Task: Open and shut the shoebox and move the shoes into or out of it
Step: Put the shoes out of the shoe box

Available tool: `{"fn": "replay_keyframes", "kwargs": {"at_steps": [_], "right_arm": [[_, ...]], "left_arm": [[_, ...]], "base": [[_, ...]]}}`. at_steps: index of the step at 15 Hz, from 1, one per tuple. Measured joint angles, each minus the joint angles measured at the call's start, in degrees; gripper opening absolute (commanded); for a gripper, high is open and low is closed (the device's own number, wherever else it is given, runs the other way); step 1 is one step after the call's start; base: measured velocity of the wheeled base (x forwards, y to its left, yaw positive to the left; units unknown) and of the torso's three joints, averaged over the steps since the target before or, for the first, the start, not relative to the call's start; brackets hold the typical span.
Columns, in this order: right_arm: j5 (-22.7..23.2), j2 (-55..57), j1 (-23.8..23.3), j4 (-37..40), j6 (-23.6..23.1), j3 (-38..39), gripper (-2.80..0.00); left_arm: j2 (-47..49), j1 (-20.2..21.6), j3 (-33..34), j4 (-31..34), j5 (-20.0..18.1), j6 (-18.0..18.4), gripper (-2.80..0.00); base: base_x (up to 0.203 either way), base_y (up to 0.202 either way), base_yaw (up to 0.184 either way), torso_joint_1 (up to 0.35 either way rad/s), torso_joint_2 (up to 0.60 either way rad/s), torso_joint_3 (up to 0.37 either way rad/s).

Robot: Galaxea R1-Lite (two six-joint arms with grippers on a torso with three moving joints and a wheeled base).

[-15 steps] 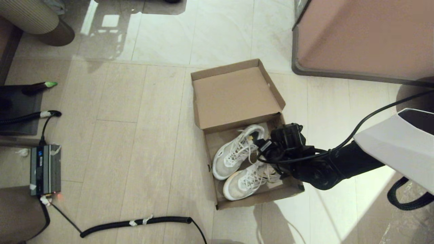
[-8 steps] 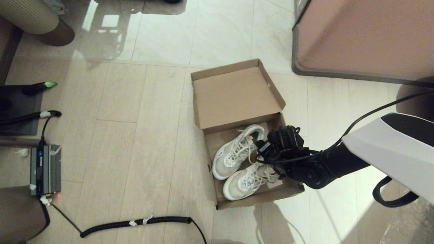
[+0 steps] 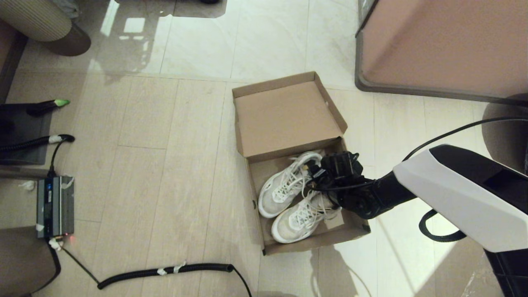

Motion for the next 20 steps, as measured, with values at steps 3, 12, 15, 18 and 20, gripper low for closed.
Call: {"fn": "replay_keyframes", "kwargs": {"at_steps": [3, 12, 15, 18, 20], "right_arm": [[0.0, 1.6, -0.4, 0.6, -0.2, -1.8, -2.8], [0.1, -4.3, -0.2, 21.4, -0.1, 0.7, -2.8], [0.3, -8.6, 1.1, 22.1, -0.5, 4.9, -2.8], [0.5, -13.5, 3.0, 24.0, -0.5, 8.5, -2.8], [0.5, -17.4, 4.5, 24.9, -0.5, 11.1, -2.8]], "left_arm": [[0.0, 0.0, 0.0, 0.0, 0.0, 0.0, -2.8], [0.0, 0.0, 0.0, -0.1, 0.1, -0.2, -2.8], [0.0, 0.0, 0.0, -0.1, 0.1, -0.5, -2.8], [0.0, 0.0, 0.0, -0.1, 0.0, -0.5, -2.8], [0.0, 0.0, 0.0, -0.1, 0.0, -0.4, -2.8]], "base": [[0.0, 0.0, 0.0, 0.0, 0.0, 0.0], [0.0, 0.0, 0.0, 0.0, 0.0, 0.0], [0.0, 0.0, 0.0, 0.0, 0.0, 0.0], [0.0, 0.0, 0.0, 0.0, 0.0, 0.0], [0.0, 0.0, 0.0, 0.0, 0.0, 0.0]]}}
